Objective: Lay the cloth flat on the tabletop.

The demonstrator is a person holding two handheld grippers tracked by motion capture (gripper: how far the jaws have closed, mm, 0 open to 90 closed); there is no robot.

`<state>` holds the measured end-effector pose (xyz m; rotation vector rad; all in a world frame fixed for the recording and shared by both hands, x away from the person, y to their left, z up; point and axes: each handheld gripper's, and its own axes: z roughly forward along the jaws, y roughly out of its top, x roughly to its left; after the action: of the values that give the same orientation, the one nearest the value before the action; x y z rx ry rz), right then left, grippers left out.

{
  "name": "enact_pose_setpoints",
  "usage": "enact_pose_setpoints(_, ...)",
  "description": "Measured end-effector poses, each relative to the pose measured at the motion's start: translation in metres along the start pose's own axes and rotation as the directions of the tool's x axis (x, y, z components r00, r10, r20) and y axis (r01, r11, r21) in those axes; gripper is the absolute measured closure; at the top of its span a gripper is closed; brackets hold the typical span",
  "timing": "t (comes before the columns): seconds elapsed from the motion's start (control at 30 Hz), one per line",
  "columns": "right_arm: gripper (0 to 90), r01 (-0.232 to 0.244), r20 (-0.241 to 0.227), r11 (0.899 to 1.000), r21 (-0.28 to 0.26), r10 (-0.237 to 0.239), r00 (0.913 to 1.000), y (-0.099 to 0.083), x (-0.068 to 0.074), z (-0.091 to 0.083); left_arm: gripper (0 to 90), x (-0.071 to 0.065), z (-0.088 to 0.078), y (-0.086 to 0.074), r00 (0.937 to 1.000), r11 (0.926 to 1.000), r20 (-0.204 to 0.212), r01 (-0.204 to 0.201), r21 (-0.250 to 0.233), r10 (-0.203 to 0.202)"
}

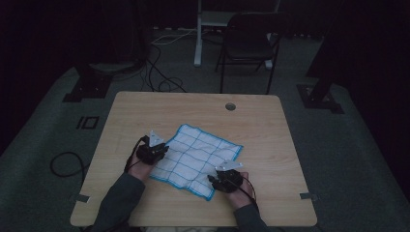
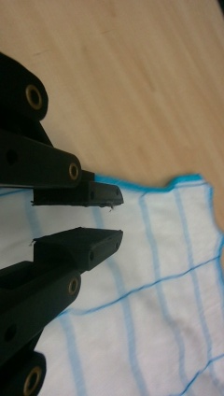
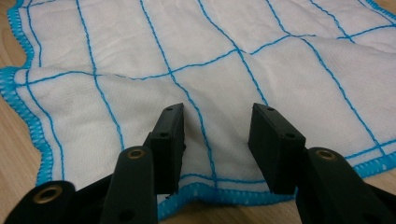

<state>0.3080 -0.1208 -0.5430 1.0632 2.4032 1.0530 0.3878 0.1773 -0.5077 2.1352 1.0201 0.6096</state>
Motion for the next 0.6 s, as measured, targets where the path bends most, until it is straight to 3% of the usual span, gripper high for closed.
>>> enact_pose_setpoints(0.23, 55.6, 0.000, -0.002, 1.000, -0.001, 0.000, 1.0000, 0.000, 0.000, 0.000, 73.9, 0.012, 0.031, 0.017, 0.9993, 0.9989, -0.014, 0.034, 0.031, -0.034)
enact_pose_setpoints(0.53, 55.7, 0.001, -0.001, 1.000, 0.000, -0.001, 1.0000, 0.000, 0.000, 0.000, 71.2, 0.015, 0.053, 0.019, 0.9977, 0.9948, -0.005, 0.068, 0.076, -0.068)
enact_pose_setpoints(0.6, 55.6, 0.000, -0.001, 1.000, 0.000, 0.000, 1.0000, 0.000, 0.000, 0.000, 75.3, 0.016, 0.055, 0.018, 0.9967, 0.9926, -0.001, 0.081, 0.091, -0.081)
